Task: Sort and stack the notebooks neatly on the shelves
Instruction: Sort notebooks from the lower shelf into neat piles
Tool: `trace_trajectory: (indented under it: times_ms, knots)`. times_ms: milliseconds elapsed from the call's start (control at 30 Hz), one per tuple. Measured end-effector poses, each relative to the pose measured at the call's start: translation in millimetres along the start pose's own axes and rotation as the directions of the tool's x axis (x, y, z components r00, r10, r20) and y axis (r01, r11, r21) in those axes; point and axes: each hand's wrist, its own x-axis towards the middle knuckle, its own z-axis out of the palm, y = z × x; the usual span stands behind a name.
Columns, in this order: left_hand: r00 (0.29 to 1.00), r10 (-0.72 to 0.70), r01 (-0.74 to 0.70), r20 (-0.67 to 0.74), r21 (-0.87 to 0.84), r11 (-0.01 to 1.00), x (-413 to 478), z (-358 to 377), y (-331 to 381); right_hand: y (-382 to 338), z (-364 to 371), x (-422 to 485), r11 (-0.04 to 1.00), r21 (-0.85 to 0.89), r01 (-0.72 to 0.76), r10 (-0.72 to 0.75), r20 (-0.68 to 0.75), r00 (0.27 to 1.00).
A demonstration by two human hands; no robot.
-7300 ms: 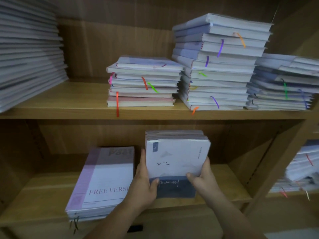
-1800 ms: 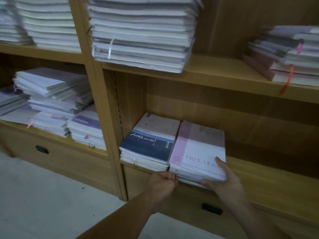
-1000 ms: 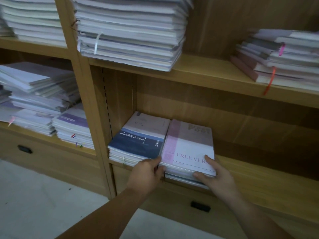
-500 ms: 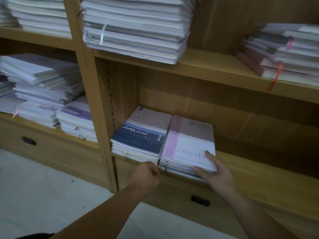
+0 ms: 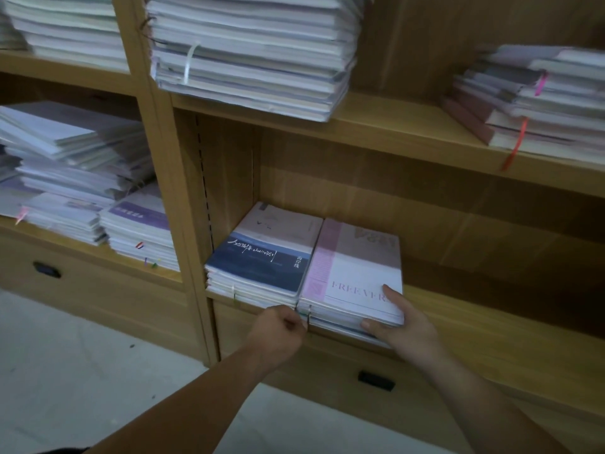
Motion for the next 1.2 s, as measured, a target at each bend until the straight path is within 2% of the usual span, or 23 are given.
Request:
trace_trajectory:
  times_ms: [67,133,167,233,367,467,533,567,600,633,667,700,733,767,833,900,933,967,1033,1100,1167,1200]
  knots:
    - [1.0,0.007,-0.007,0.001,-0.002,1.0,-4,-4,6,0,-5,-1,0.981,-0.194,-0.011,0.005,-0.03,1.0]
    - [0.999,0.036,-0.036,-0.001,-0.036,0.999,-6,-9,12,-7,-8,-11,0.914,-0.406,0.015,-0.04,-0.052,0.998]
    - [0.998,0.068,-0.068,-0.003,-0.063,0.996,-11,-15,17,-15,-9,-19,0.889,-0.456,0.044,-0.075,-0.05,0.996]
    - [0.993,0.117,-0.117,-0.011,-0.073,0.99,-27,-31,33,-33,-9,-37,0.88,-0.465,0.092,-0.119,-0.03,0.992]
    - [0.984,0.162,-0.152,0.076,-0.119,0.981,-63,-72,61,-82,-11,-73,0.87,-0.464,0.165,-0.162,0.048,0.986]
    - [0.983,0.151,-0.142,0.102,-0.086,0.986,-82,-105,72,-128,-21,-90,0.848,-0.47,0.247,-0.222,0.109,0.969]
    - [0.98,0.138,-0.139,0.14,-0.002,0.99,-45,-97,31,-166,-34,-101,0.835,-0.454,0.311,-0.295,0.108,0.949]
    - [0.968,0.25,-0.251,0.018,0.036,0.967,-15,-102,3,-187,-40,-107,0.822,-0.441,0.361,-0.348,0.112,0.931]
    - [0.915,0.378,-0.374,-0.144,0.051,0.926,3,-109,0,-208,-47,-111,0.799,-0.423,0.428,-0.417,0.122,0.901]
    - [0.874,0.414,-0.428,-0.254,0.0,0.904,7,-128,8,-231,-53,-117,0.774,-0.404,0.487,-0.479,0.129,0.868]
    - [0.887,0.394,-0.399,-0.241,0.028,0.917,-8,-153,38,-255,-59,-123,0.744,-0.398,0.537,-0.532,0.133,0.836]
    - [0.895,0.414,-0.408,-0.169,0.067,0.91,-35,-184,88,-278,-64,-131,0.722,-0.392,0.57,-0.577,0.114,0.809]
    - [0.893,0.414,-0.414,-0.173,0.042,0.909,-89,-213,155,-299,-69,-135,0.713,-0.375,0.593,-0.615,0.071,0.785]
    - [0.856,0.455,-0.46,-0.248,0.038,0.887,-127,-239,195,-320,-75,-137,0.707,-0.35,0.615,-0.654,0.01,0.757]
    - [0.839,0.425,-0.448,-0.34,0.013,0.894,-121,-271,225,-353,-89,-137,0.685,-0.281,0.672,-0.725,-0.178,0.665]
    - [0.775,0.435,-0.474,-0.459,0.033,0.88,-111,-308,261,-383,-107,-138,0.669,-0.189,0.719,-0.727,-0.372,0.578]
    - [0.731,0.453,-0.499,-0.511,0.053,0.865,-100,-326,274,-398,-116,-135,0.688,-0.132,0.714,-0.685,-0.443,0.578]
    - [0.703,0.462,-0.506,-0.541,0.077,0.859,-92,-343,290,-410,-124,-129,0.725,-0.061,0.686,-0.623,-0.483,0.615]
    - [0.712,0.452,-0.486,-0.538,0.086,0.869,-76,-369,318,-430,-133,-108,0.828,0.112,0.55,-0.452,-0.448,0.772]
    - [0.818,0.384,-0.408,-0.427,0.039,0.912,-55,-376,331,-442,-132,-92,0.88,0.258,0.398,-0.311,-0.319,0.895]
    - [0.894,0.357,-0.369,-0.27,0.006,0.929,-48,-373,335,-445,-125,-78,0.866,0.313,0.389,-0.34,-0.2,0.919]
    - [0.901,0.363,-0.37,-0.237,0.012,0.929,-43,-370,332,-445,-119,-75,0.861,0.315,0.399,-0.367,-0.158,0.917]
